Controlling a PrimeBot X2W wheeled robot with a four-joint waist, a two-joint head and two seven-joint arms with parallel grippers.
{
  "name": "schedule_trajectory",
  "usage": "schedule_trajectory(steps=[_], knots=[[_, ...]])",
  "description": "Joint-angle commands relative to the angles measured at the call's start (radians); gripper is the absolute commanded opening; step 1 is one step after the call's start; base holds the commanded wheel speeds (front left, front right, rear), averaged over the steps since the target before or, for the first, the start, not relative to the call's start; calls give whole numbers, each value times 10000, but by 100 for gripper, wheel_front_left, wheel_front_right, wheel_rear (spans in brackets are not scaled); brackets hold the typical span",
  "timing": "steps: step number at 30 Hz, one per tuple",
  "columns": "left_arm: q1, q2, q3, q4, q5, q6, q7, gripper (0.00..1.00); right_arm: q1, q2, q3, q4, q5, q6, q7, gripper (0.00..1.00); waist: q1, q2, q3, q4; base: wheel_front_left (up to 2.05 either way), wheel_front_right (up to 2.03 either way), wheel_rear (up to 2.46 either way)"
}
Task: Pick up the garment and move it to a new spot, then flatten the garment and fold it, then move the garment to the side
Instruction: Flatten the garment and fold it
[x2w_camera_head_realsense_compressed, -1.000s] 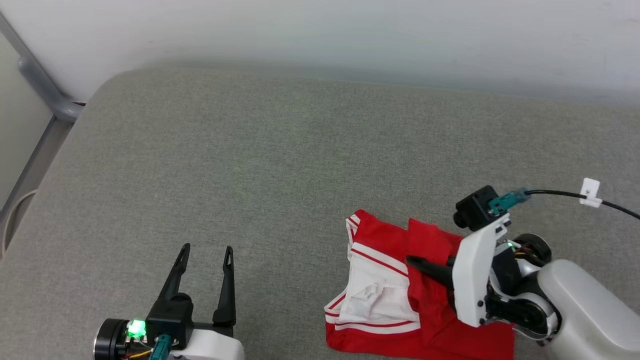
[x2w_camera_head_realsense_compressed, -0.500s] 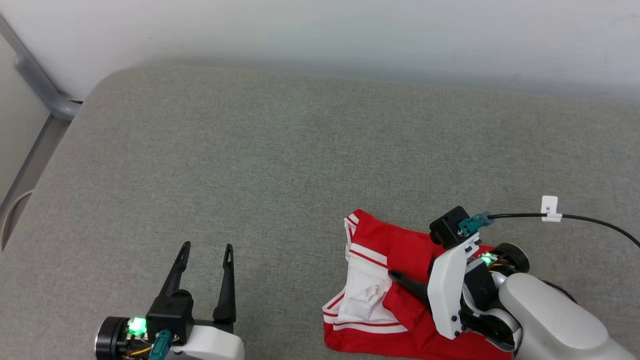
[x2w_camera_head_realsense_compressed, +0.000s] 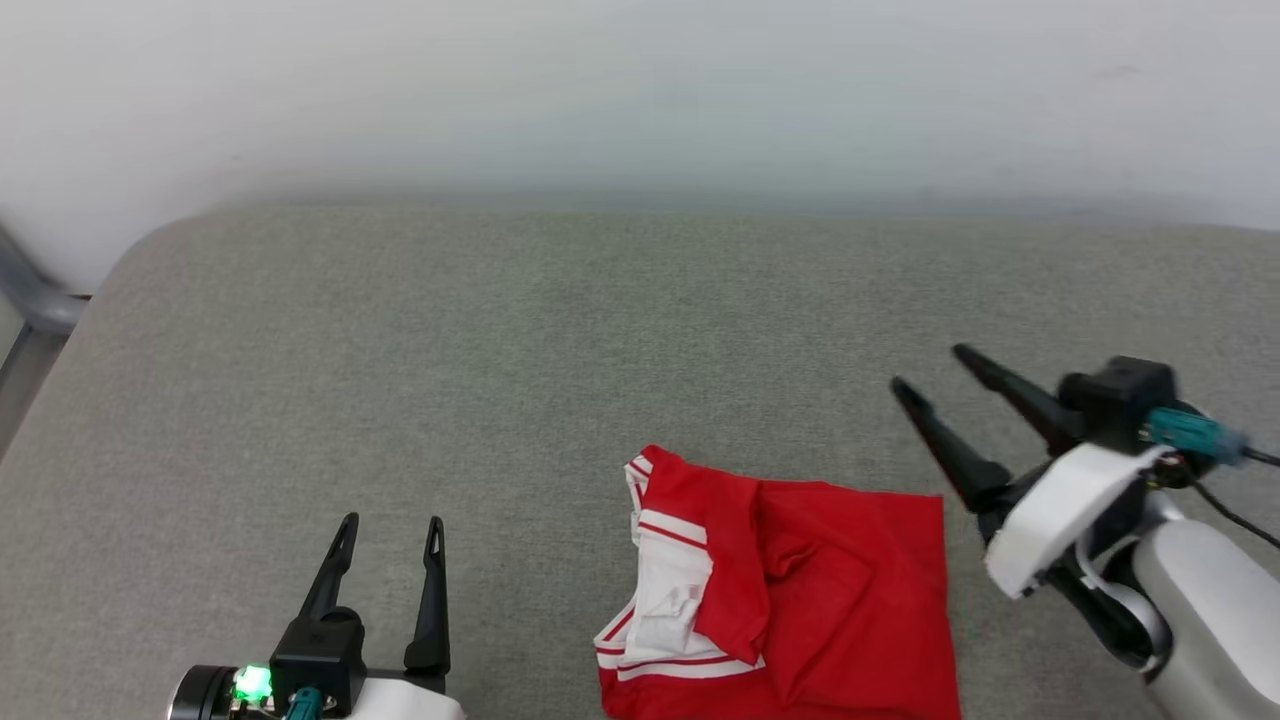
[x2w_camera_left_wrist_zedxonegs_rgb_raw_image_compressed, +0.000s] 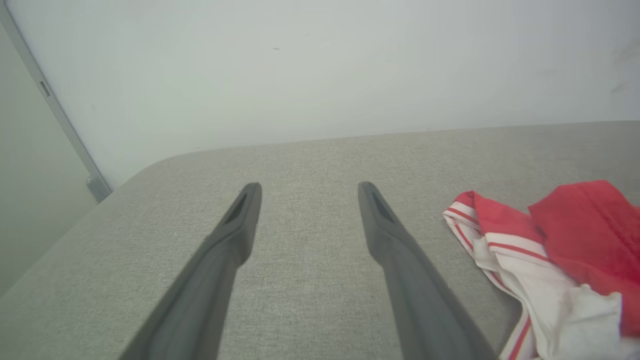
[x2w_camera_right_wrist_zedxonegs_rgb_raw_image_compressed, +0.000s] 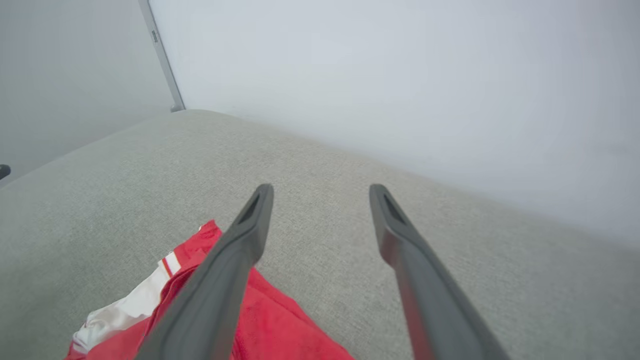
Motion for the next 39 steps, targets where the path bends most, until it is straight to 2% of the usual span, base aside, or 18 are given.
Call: schedule_trajectory(steps=[1,6,11,15,20,27,39], knots=[[116,44,47,-55,60,-30,-22,100,420,86,-609,-96,-466,-8,-496,100,1,0,-145,-216,0,0,0],[216,65,94,-121,105,-44,-22,100,1424,636,-2639,-254,-2047,-8,-1571,100,1,0,-282,-471,0,0,0],[304,78,121,-142,99,-66,-22,100,2616,1685,-4416,-853,-3363,-8,-1959,100,1,0,-463,-610,0,0,0],[349,104,112,-174,129,-113,-22,100,3515,2551,-5356,-1558,-4143,-8,-2022,100,1,0,-577,-639,0,0,0],[412,102,98,-147,128,-126,-22,100,4521,3304,-5855,-2493,-4884,-8,-2023,100,1,0,-715,-607,0,0,0],[498,117,120,-132,100,-149,-22,100,5464,3895,-6316,-2953,-5157,-8,-2026,100,1,0,-860,-506,0,0,0],[744,41,221,-258,-70,-265,-22,100,6105,4279,-6621,-2987,-4955,-8,-2028,100,1,0,-974,-435,0,0,0]])
